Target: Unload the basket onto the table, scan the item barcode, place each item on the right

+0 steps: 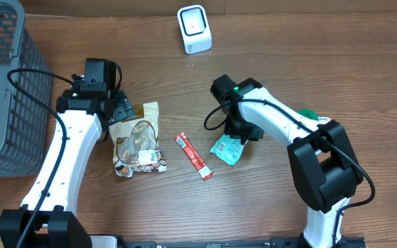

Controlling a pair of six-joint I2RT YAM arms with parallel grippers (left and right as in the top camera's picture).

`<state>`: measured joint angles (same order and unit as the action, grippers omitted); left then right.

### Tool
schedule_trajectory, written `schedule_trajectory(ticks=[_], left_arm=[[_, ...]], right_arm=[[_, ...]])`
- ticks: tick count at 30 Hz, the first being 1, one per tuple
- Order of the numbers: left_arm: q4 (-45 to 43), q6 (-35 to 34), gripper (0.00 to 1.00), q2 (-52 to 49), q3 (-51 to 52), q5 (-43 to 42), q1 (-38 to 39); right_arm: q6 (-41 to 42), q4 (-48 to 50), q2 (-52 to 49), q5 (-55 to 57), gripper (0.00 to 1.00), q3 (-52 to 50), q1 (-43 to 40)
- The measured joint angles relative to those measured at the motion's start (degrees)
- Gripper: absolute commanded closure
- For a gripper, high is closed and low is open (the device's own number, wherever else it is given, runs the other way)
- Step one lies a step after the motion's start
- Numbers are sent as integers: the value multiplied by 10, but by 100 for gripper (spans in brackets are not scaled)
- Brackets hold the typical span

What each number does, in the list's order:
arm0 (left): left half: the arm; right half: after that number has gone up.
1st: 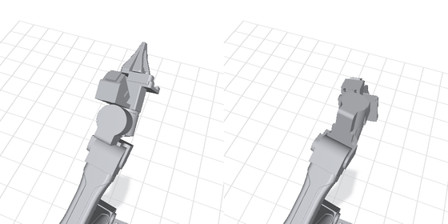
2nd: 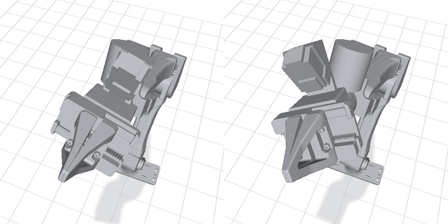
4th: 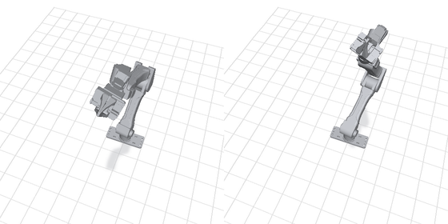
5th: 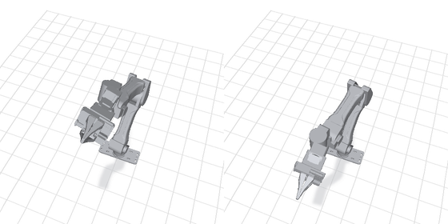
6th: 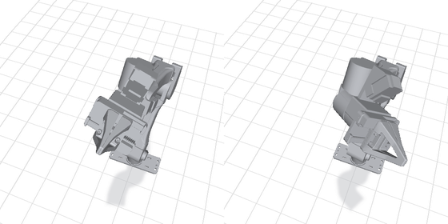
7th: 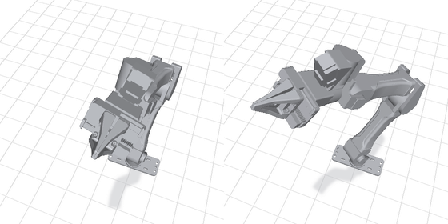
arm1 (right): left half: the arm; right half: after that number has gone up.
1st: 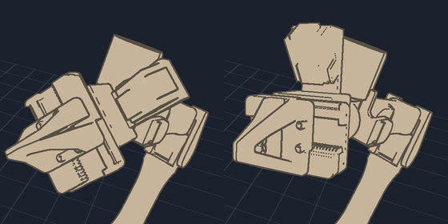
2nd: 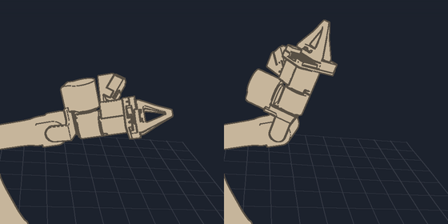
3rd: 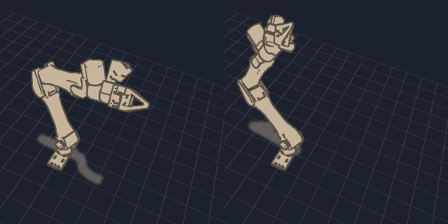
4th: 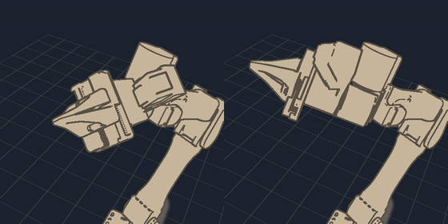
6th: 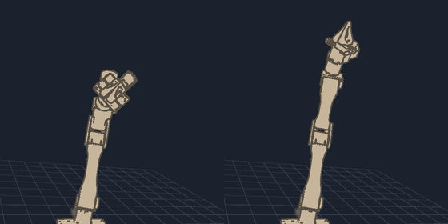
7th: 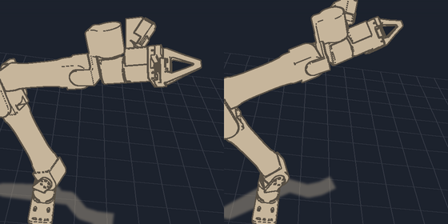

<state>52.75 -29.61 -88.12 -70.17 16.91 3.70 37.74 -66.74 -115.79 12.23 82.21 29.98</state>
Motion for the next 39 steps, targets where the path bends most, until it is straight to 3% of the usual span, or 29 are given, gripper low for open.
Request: schedule_trajectory(ticks=[6,9,13,27,39], left_arm=[[0,0,0,0,0,0,0],[0,0,1,0,0,0,0],[0,0,0,0,0,0,0],[0,0,0,0,0,0,0],[0,0,0,0,0,0,0]], right_arm=[[-7,-62,0,-16,60,44,-23],[-17,-67,0,-22,44,85,-24],[-46,-85,0,-42,37,97,-26],[-212,-95,0,-187,35,95,-129],[-269,1,0,-235,35,11,-154]])
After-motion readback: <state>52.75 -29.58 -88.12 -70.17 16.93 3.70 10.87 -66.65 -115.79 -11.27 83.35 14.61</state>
